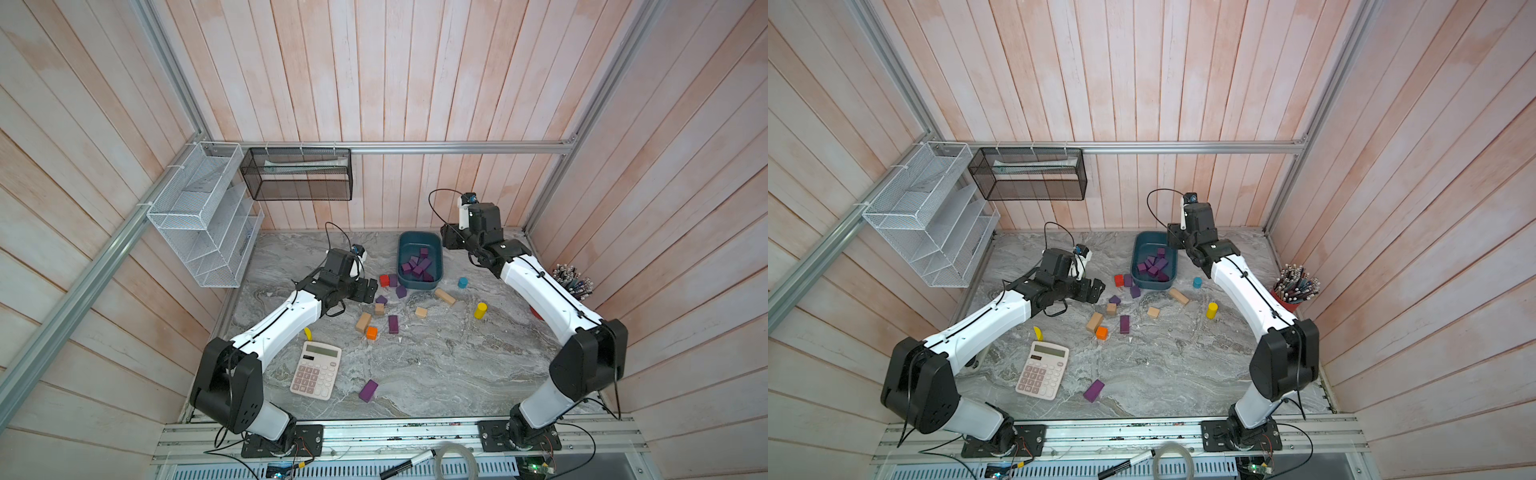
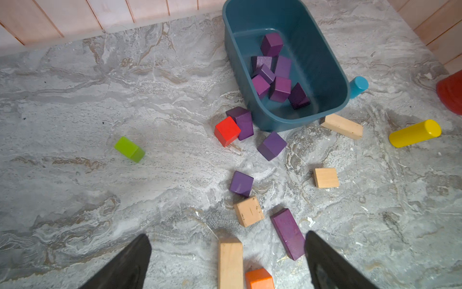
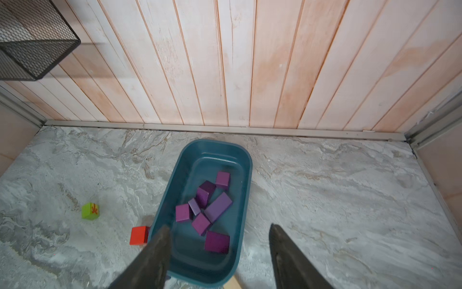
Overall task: Pick purple bricks into the storage bin
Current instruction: Pick up the building block from the center of the board.
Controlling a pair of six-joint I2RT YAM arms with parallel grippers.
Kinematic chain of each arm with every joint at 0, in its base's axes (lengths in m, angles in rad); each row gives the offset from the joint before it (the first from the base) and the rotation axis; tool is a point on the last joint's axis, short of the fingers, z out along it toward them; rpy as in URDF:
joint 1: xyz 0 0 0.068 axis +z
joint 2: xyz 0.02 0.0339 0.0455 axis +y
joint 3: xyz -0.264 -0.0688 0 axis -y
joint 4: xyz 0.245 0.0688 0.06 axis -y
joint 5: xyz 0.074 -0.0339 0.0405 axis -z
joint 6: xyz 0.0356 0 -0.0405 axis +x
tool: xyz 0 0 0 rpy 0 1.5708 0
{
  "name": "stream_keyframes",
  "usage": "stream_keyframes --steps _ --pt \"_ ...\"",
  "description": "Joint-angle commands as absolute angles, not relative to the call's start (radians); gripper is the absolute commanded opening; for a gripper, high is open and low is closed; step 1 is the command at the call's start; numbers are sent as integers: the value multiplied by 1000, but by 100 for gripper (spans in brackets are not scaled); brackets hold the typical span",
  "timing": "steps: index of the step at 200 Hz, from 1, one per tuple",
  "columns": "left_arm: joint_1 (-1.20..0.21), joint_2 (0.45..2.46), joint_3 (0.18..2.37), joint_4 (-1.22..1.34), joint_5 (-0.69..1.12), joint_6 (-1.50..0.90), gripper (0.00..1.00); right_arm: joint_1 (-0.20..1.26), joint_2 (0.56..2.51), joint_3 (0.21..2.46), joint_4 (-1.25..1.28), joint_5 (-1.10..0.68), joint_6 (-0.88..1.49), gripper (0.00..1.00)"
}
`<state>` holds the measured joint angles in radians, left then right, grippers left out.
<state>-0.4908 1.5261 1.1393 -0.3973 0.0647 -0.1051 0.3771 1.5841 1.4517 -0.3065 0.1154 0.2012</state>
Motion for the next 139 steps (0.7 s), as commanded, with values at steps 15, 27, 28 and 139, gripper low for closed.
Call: stream_keyframes --steps 15,27,28,139 --pt "-575 1588 1190 -435 -11 -153 95 382 1372 1228 -235 167 242 65" --pt "-597 1604 1208 -452 -23 -171 94 382 1298 1143 -214 174 269 65" --pt "-599 1605 1210 -453 -23 -173 94 383 1292 1136 -213 173 271 65" --pt "-804 1644 1235 -598 -194 -699 88 382 943 701 -4 337 395 65"
